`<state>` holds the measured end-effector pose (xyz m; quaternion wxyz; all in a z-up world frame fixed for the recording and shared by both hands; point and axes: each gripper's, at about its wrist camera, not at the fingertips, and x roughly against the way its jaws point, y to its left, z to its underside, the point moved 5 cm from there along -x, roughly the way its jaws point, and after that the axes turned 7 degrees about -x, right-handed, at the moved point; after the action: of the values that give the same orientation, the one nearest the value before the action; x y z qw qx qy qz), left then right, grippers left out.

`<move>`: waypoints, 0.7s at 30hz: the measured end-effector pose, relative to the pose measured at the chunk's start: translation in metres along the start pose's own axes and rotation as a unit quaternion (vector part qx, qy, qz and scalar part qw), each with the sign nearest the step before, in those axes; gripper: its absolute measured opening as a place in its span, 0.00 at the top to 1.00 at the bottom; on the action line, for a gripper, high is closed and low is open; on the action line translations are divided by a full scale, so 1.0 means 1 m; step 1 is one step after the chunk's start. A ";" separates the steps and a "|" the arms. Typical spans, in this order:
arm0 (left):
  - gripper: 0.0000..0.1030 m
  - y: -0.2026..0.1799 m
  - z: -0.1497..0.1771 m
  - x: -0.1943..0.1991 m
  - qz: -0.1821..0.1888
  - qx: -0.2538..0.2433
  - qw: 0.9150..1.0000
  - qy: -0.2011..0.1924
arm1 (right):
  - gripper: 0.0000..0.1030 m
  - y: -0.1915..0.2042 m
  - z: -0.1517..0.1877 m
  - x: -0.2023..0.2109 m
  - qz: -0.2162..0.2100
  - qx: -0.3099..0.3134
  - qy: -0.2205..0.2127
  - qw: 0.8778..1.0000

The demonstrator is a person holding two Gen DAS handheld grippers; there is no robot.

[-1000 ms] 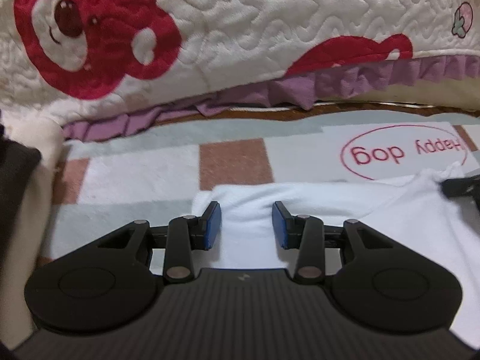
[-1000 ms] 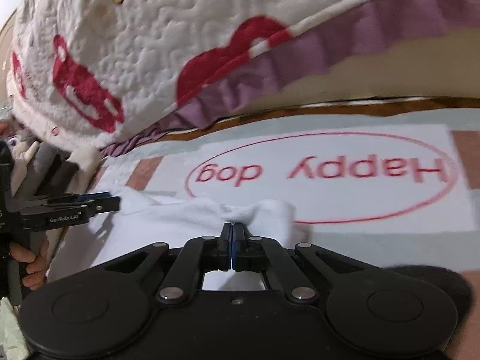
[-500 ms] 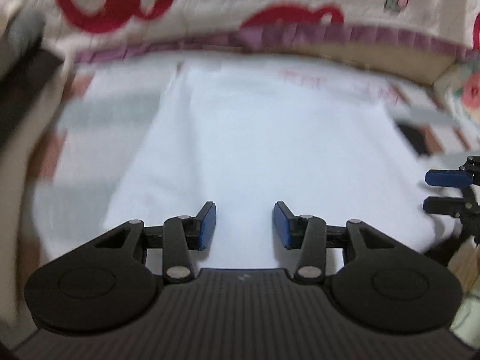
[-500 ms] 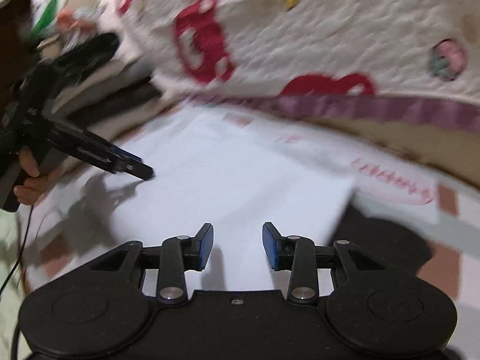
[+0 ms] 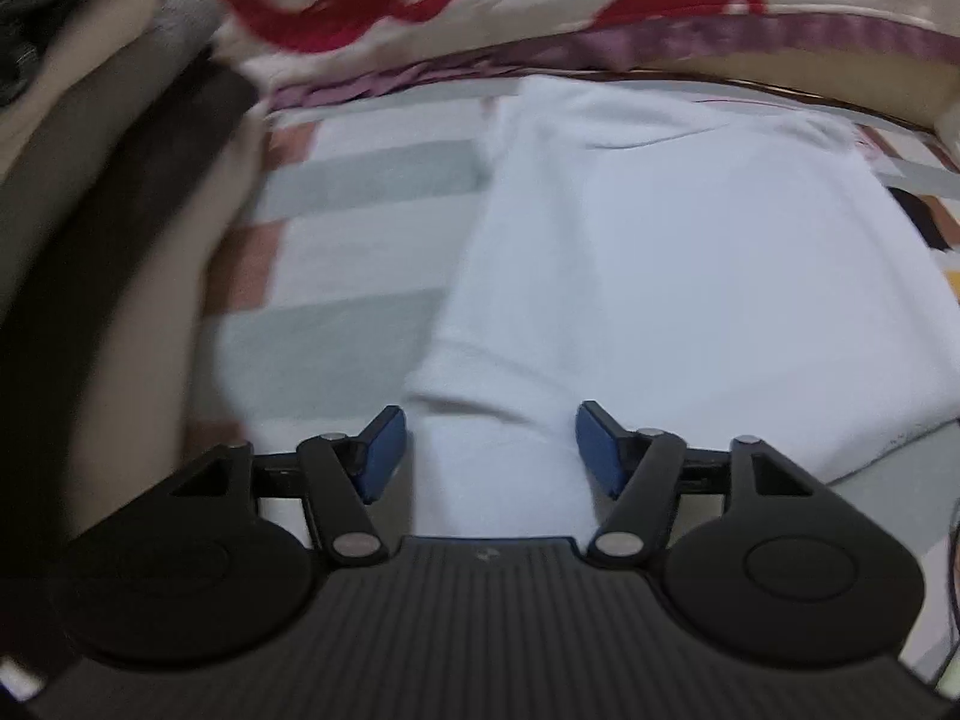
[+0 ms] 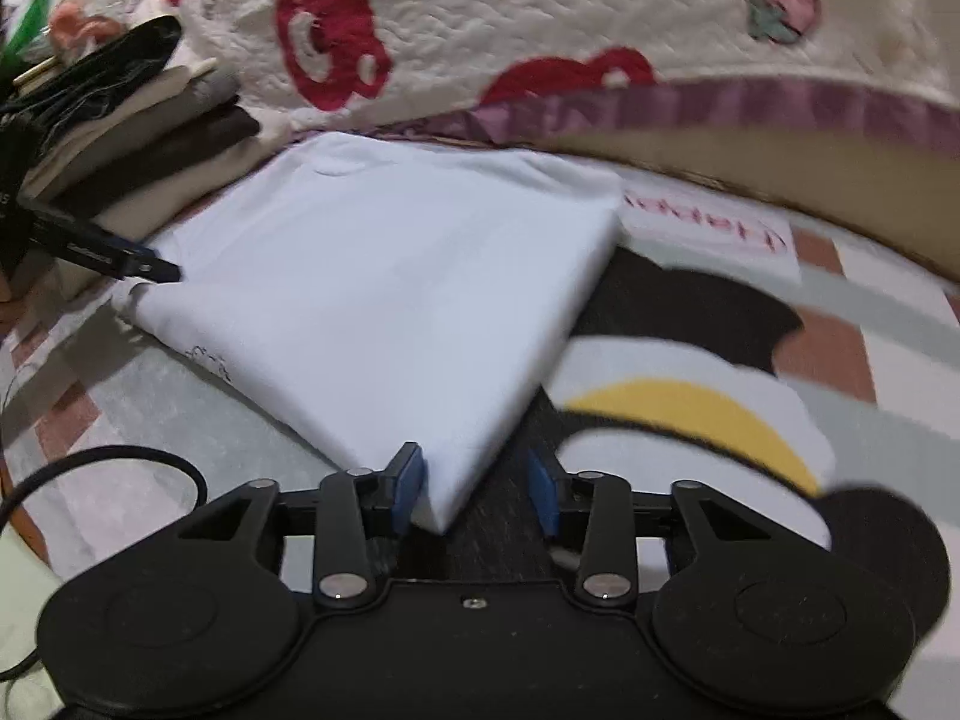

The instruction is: Fold clothes

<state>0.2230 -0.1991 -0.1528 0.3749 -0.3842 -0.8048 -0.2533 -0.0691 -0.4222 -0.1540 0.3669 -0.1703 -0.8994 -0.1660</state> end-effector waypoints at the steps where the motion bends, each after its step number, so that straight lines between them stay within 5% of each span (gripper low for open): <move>1: 0.35 0.007 0.002 0.002 -0.019 0.003 1.000 0.011 | 0.54 -0.002 -0.002 0.006 0.010 0.001 0.010 1.000; 3: 0.38 0.022 0.009 0.005 -0.059 0.010 0.997 0.041 | 0.50 -0.005 -0.005 0.018 0.028 0.001 0.030 0.999; 6: 0.41 0.042 0.024 0.014 -0.074 0.054 0.994 0.067 | 0.45 -0.009 0.007 0.015 -0.019 -0.123 0.043 0.991; 10: 0.40 0.036 0.030 0.049 0.002 0.138 0.990 -0.015 | 0.42 -0.015 0.021 0.013 -0.081 -0.286 0.060 0.953; 15: 0.39 -0.008 0.019 0.064 0.084 0.090 0.990 -0.068 | 0.42 -0.022 0.036 0.010 -0.154 -0.474 0.079 0.863; 18: 0.39 -0.023 0.016 0.054 0.128 0.102 0.985 -0.051 | 0.42 -0.014 0.035 0.006 -0.138 -0.494 0.049 0.857; 21: 0.38 -0.027 0.027 0.036 0.179 0.176 0.968 0.007 | 0.40 -0.006 0.034 0.002 -0.122 -0.512 0.019 0.850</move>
<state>0.1751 -0.1808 -0.1435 0.4811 -0.4481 -0.7525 -0.0389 -0.0930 -0.4126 -0.1768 0.2212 -0.2200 -0.6931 -0.6498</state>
